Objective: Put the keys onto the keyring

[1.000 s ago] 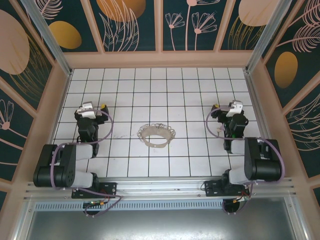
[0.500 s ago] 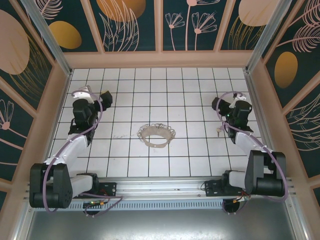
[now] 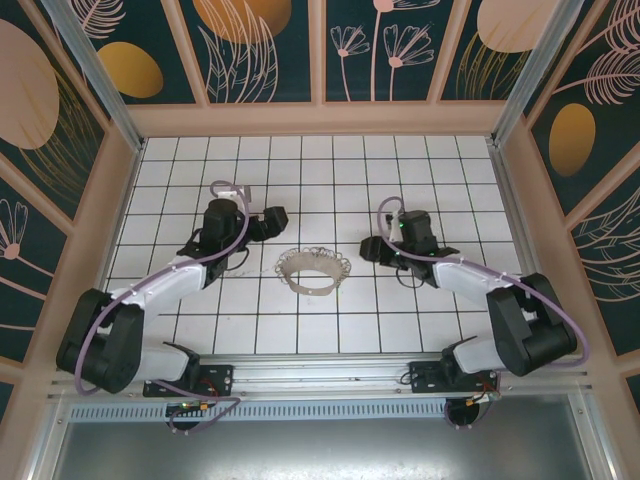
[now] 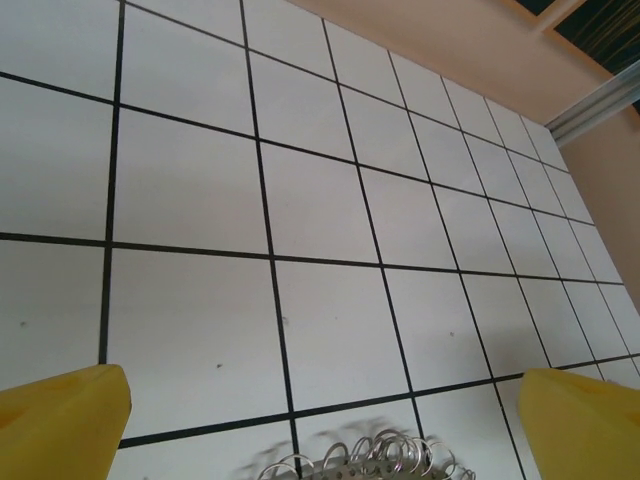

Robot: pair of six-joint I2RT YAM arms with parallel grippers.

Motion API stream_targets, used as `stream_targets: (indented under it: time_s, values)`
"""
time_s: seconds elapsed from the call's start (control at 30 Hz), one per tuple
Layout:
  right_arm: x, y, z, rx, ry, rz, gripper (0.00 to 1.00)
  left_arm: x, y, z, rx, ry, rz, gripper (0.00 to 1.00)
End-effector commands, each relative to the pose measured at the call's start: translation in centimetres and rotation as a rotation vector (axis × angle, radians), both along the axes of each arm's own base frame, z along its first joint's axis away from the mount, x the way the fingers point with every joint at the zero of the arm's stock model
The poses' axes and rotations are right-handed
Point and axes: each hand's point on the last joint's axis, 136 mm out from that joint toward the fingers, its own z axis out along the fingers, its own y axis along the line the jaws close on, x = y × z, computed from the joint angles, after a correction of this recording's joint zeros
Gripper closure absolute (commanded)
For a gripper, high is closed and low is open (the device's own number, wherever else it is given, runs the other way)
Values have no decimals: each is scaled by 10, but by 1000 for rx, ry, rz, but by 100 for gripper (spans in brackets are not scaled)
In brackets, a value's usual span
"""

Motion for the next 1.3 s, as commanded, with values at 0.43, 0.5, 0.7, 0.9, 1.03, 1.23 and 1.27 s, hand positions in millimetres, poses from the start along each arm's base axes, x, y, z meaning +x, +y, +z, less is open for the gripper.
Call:
stream_targets:
  time_s: [0.43, 0.5, 0.7, 0.9, 1.03, 1.23, 1.27]
  values:
    - [-51, 52, -24, -36, 133, 76, 56, 53, -21, 47, 2, -70, 4, 1]
    - [-50, 55, -28, -40, 147, 74, 61, 54, -22, 52, -5, -78, 0, 1]
    - [-43, 60, -38, -65, 160, 70, 68, 51, -25, 66, -41, -98, -15, 1]
    - [-20, 67, -39, -88, 138, 65, 77, 45, -20, 67, -33, -107, -8, 1]
    - [2, 70, -40, -92, 123, 55, 81, 40, -18, 68, -36, -111, -4, 1]
    - [51, 72, -39, -87, 101, 27, 83, 33, -17, 72, -68, -118, -8, 1]
    - [60, 73, -40, -85, 102, 25, 83, 32, -18, 72, -74, -117, -11, 1]
